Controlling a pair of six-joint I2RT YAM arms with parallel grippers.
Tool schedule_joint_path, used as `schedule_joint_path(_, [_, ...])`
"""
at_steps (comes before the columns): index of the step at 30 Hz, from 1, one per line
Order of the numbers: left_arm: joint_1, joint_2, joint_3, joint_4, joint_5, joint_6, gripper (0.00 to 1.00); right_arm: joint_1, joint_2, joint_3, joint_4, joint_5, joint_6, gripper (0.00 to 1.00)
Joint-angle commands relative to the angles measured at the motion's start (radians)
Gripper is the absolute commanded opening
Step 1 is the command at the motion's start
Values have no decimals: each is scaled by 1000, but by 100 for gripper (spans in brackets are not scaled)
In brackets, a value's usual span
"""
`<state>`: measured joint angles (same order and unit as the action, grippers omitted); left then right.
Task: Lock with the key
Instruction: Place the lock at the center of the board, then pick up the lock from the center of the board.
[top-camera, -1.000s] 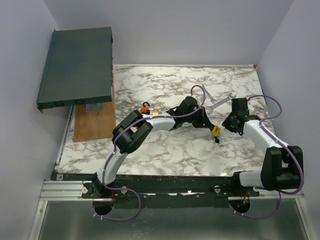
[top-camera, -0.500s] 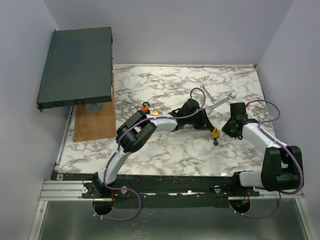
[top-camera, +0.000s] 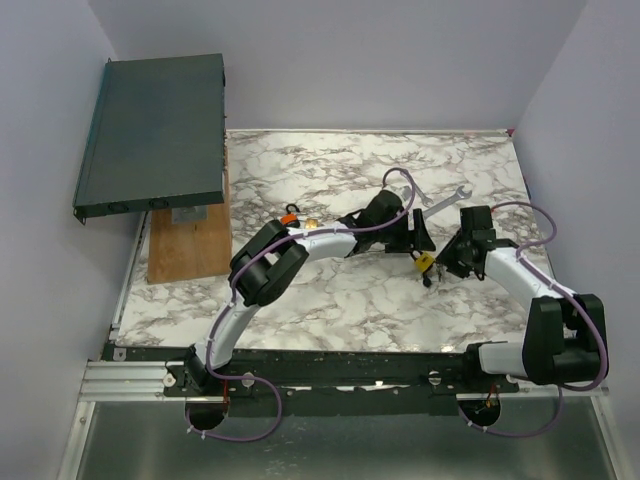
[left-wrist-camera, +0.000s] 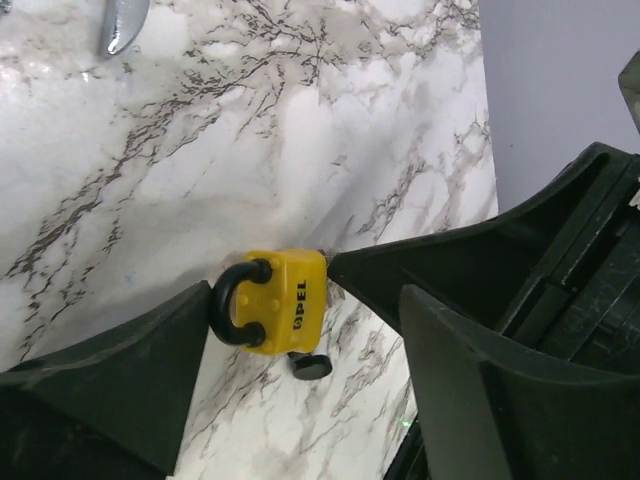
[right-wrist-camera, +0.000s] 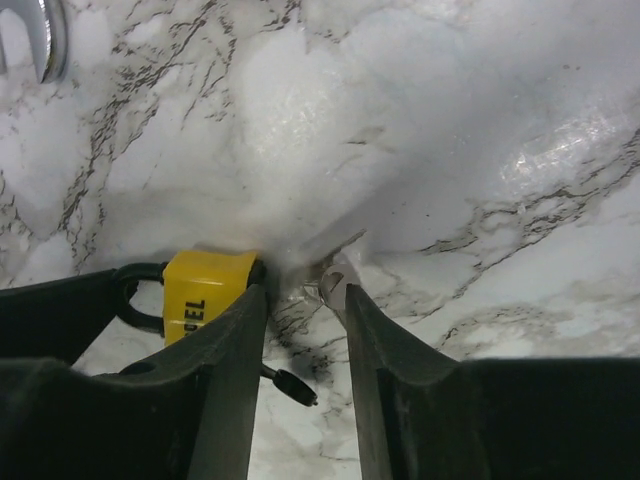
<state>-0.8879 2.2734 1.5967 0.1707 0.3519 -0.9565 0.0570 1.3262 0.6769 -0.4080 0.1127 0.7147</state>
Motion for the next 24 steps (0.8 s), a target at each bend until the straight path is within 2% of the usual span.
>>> schedule_joint_path(1, [2,-123,8,-56,-78,98,79,-3,-40,23,-8,-63,-6,43])
schedule_joint_path(3, [10,-168,-12,-62,-96,120,86,-3,-45,27,-9,-63,-8,48])
schedule_joint_path(8, [26,-323,-90,-104,-164,185,87,14,-89,62,-20,-57,-44,57])
schedule_joint_path(12, [44,-512,-226,-159,-279,230,87,134,-59,162,-34,5,-65,61])
schedule_joint_path(18, [104,-834,-438,-265,-413,266,87,357,134,314,51,69,-45,61])
schedule_joint_path(24, [200,-1103,-547,-418,-426,303,86,516,425,548,105,130,-62,60])
